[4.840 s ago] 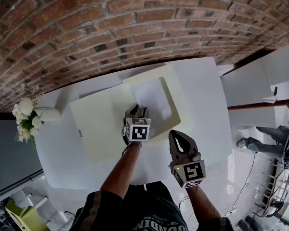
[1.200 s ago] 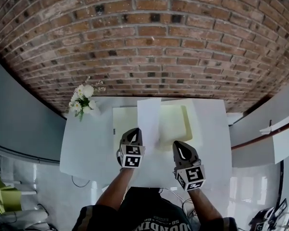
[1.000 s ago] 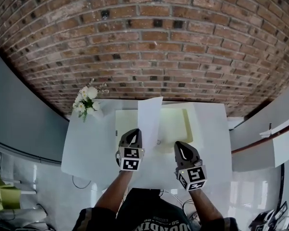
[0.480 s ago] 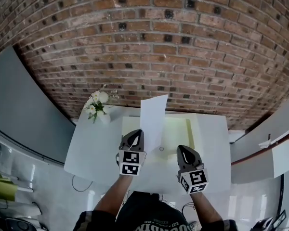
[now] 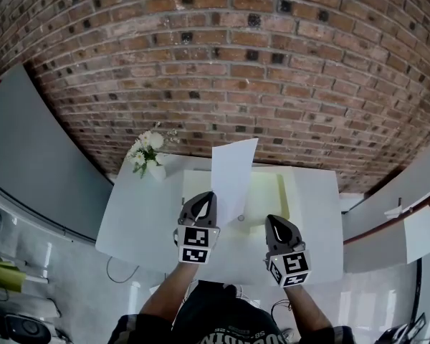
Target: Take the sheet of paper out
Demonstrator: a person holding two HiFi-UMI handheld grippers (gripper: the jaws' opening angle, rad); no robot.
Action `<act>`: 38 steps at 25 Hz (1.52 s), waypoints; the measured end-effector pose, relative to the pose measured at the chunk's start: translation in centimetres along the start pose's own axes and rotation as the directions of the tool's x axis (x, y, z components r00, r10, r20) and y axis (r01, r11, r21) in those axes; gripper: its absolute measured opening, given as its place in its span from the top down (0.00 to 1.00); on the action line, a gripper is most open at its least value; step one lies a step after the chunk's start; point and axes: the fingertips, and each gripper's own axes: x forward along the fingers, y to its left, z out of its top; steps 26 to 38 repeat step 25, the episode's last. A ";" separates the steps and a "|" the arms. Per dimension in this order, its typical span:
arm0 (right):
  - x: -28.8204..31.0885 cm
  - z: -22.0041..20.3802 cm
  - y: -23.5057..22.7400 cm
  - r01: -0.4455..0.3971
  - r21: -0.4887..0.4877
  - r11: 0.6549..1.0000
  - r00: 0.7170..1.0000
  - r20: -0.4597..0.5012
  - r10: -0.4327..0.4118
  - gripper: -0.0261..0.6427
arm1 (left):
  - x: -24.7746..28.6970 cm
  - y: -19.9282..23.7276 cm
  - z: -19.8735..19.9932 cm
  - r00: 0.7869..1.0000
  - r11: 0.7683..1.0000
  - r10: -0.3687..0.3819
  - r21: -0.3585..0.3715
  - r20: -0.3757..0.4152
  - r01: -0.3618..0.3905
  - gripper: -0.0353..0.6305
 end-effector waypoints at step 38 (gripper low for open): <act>-0.2 -0.9 0.1 0.009 0.045 0.999 1.000 -0.004 -0.009 0.86 | -0.3 -0.7 -1.6 0.999 0.999 -0.032 -0.020 -0.037 0.032 0.93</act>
